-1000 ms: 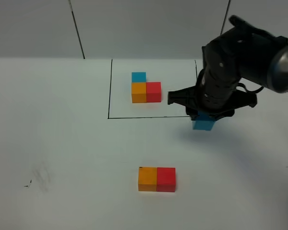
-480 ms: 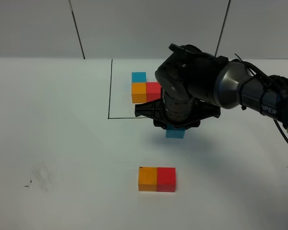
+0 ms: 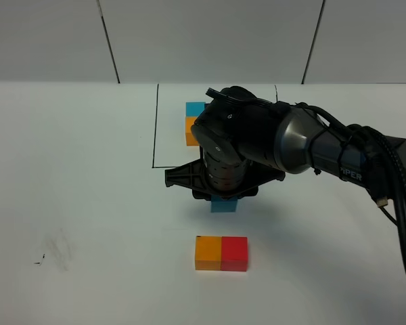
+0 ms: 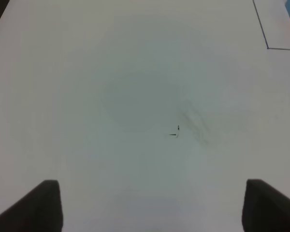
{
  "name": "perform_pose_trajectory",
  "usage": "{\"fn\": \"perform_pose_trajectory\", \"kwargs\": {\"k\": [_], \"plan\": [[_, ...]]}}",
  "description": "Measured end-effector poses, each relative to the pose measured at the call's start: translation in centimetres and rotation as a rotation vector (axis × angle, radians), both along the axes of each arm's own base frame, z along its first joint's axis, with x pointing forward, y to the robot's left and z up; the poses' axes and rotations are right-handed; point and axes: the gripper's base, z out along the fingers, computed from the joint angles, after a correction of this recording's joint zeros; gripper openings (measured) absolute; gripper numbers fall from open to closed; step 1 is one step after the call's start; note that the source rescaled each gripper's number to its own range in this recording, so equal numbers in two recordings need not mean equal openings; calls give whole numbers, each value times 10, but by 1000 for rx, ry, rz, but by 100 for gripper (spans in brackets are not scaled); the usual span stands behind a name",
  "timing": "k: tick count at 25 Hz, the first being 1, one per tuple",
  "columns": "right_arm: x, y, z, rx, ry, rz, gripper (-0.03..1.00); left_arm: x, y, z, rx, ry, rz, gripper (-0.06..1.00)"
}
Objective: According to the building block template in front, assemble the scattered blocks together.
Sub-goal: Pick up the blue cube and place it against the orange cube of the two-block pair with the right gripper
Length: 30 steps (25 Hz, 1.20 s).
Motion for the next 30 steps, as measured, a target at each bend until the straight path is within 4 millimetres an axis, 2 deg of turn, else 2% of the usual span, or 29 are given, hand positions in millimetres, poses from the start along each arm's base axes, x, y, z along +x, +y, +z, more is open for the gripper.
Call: {"fn": "perform_pose_trajectory", "kwargs": {"k": [5,10,30], "plan": [[-4,7,-11,8,41,10,24,0,0,0,0,0,0,67],[-11,16,-13,20,37,2,24,0,0,0,0,0,0,67],[-14,21,-23,-17,11,-60,24,0,0,0,0,0,0,67]]}}
